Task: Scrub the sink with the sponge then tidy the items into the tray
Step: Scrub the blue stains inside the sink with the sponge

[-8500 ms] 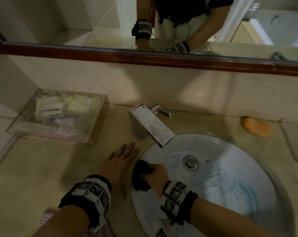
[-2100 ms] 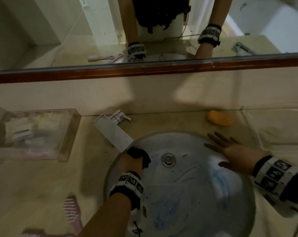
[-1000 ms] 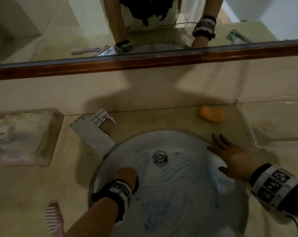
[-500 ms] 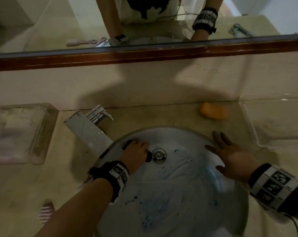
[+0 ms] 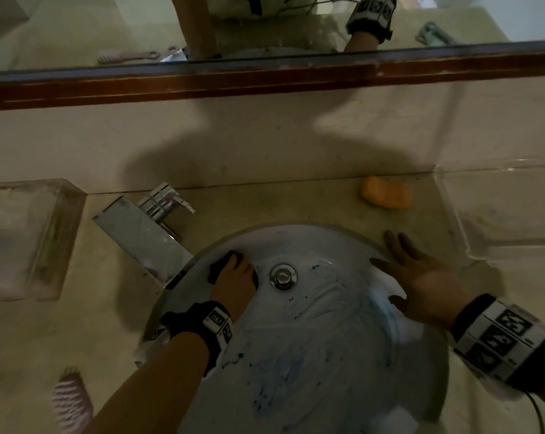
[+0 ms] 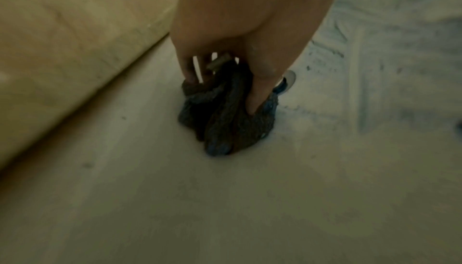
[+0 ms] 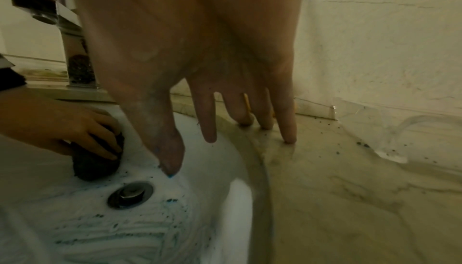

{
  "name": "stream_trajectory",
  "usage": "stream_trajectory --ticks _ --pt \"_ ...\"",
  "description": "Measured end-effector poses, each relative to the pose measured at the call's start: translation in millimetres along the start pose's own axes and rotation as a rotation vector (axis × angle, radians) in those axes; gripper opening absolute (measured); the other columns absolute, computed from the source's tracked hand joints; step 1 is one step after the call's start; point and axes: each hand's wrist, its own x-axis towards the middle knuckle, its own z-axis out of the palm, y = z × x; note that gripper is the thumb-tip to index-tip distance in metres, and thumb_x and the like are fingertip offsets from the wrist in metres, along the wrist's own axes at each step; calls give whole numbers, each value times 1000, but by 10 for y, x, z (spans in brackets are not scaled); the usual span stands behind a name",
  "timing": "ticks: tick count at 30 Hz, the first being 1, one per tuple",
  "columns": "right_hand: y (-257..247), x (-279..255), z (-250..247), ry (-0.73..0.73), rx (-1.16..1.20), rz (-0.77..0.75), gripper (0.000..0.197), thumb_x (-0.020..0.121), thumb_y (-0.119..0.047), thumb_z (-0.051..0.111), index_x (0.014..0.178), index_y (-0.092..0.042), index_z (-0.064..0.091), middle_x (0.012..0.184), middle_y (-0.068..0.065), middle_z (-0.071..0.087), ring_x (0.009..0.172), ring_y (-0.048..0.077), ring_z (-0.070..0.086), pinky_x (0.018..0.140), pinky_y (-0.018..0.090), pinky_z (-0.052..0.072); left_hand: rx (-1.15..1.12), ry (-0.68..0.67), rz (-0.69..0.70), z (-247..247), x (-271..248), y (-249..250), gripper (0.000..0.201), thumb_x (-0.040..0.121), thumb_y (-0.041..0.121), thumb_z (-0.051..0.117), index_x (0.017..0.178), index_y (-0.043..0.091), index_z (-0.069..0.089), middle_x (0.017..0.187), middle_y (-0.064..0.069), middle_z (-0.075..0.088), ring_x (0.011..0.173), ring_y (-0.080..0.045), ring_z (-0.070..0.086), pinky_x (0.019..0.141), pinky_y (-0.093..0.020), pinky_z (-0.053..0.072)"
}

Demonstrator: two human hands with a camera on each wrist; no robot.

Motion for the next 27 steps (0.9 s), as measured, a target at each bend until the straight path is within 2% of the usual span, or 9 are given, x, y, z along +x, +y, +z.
stream_trajectory --ticks 1,3,8,11,15,17,20,24,27 --pt "1 2 -2 5 -1 9 74 90 -40 52 149 -31 9 158 14 -18 147 36 -7 117 41 26 -48 -74 -20 -18 -21 39 46 88 28 63 126 4 57 130 -15 59 127 -29 50 113 -44 36" --pt "-15 6 -19 9 15 3 74 90 -40 52 149 -31 9 158 14 -18 147 36 -7 117 41 26 -53 -180 -64 40 -42 106 41 101 14 35 141 3 34 147 -18 36 141 -34 26 117 -48 23" --pt "-29 0 3 70 25 -24 76 80 -36 67 146 -27 30 154 15 -10 145 44 8 110 50 36 -59 -343 -95 272 -172 281 46 102 10 32 145 -2 21 152 -23 24 142 -38 20 117 -47 26" --pt "-33 -14 10 16 19 19 73 89 -41 53 149 -32 12 157 13 -20 147 36 -6 117 42 26 -67 -390 -69 273 -250 405 46 101 6 31 144 -6 20 151 -27 23 141 -40 21 120 -46 17" --pt "-20 4 4 18 30 8 73 91 -41 51 149 -32 9 157 13 -21 148 33 -9 119 41 24 -252 -365 -57 278 -289 443 34 100 1 28 126 2 50 136 -18 48 128 -30 43 113 -33 31" --pt "-19 5 6 5 24 7 73 90 -41 51 149 -32 9 157 13 -20 148 33 -9 119 42 24 -374 -391 -38 184 -302 368 26 99 6 35 101 7 61 114 -12 59 107 -20 55 97 -23 41" --pt "-13 14 3 17 26 13 73 90 -42 51 150 -32 9 158 13 -19 148 33 -8 119 40 25 -400 -383 -60 -25 -283 188 30 100 13 40 73 12 53 123 -12 59 115 -24 55 98 -28 43" --pt "-23 10 19 11 43 20 73 90 -40 53 149 -30 12 158 15 -18 147 35 -8 118 42 26 -174 -26 -145 -239 -232 23 24 86 25 66 100 6 70 121 -21 63 118 -25 58 87 -30 53" --pt "-31 11 20 67 64 -18 75 82 -35 66 146 -25 28 157 19 -6 146 43 4 115 51 31 -139 -239 -140 -64 -118 -50 37 100 13 39 135 4 47 153 -21 28 144 -34 22 114 -45 31"
